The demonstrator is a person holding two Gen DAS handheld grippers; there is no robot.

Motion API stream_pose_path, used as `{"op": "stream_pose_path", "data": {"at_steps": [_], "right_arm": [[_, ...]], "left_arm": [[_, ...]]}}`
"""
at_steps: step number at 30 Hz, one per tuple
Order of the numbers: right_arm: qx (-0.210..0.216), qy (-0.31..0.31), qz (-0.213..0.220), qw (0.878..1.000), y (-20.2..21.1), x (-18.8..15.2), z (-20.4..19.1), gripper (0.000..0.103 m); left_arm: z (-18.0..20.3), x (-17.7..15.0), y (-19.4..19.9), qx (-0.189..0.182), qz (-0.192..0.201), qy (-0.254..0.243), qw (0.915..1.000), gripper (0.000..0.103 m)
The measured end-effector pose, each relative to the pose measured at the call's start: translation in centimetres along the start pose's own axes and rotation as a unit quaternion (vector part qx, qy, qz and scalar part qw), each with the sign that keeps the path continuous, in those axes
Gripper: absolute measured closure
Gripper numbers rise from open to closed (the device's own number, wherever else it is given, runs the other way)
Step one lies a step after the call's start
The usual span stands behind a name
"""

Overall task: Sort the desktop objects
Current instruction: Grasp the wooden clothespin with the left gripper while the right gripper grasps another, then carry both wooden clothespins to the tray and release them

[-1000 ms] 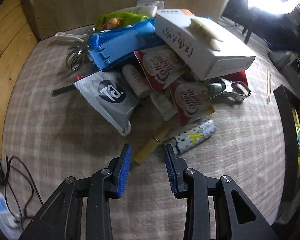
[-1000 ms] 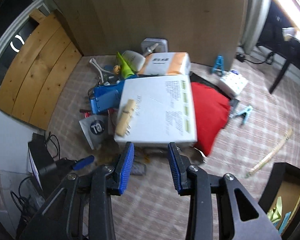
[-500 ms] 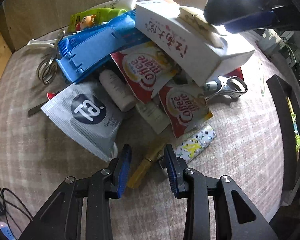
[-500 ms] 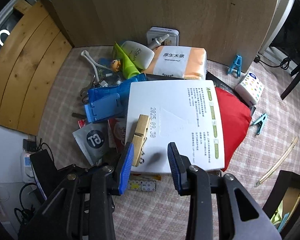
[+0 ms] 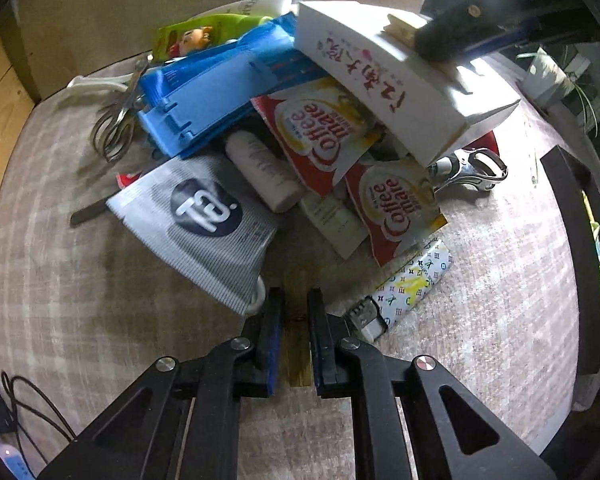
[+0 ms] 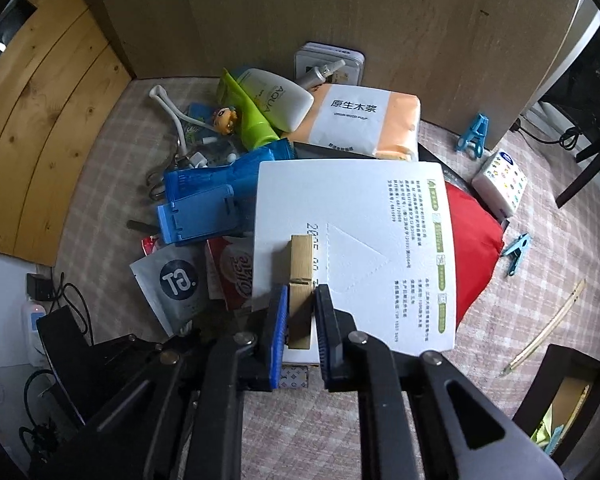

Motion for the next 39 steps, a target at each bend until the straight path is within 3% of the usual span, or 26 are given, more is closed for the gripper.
{"op": "stream_pose_path", "data": {"at_steps": [13,19,24,28,33,39], "right_arm": [[0.029,-0.017,0.022,0.999,2.7,-2.1,2.1,0.09],[0.034,-0.031,0.036,0.998,4.5,-5.2,6.2,0.09],[0.027,-0.064,0.056,0.996,6.4,-8.9,12.4,0.089],[0.015,-0.108,0.067,0.992,7.7,-12.4,18.4,0.089],[-0.006,-0.175,0.074,0.982,9.0,-17.5,26.9,0.09],[-0.033,-0.261,0.082,0.961,10.4,-23.9,36.1,0.089]], "left_arm": [[-0.2,-2.3,2.7,0.008,0.028,0.053,0.9982,0.092],[2.8,-3.3,4.7,0.005,0.043,0.058,0.9974,0.092],[6.1,-3.0,6.6,-0.012,0.053,0.041,0.9977,0.092],[9.3,-0.4,6.6,-0.027,0.058,0.014,0.9979,0.092],[16.1,1.2,6.1,-0.06,0.055,-0.032,0.9962,0.092],[25.3,2.6,5.5,-0.102,0.048,-0.094,0.9892,0.092]]}}
Point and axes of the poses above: each gripper's, at about its wrist camera, not at the fingertips, and y roughly against the way its jaws point, z to its right, x to its top, the point moved 6 cm from there along -y, roughly the way its jaws point, and after that the axes turned 10 degrees about -y, right-handed, at the moved point
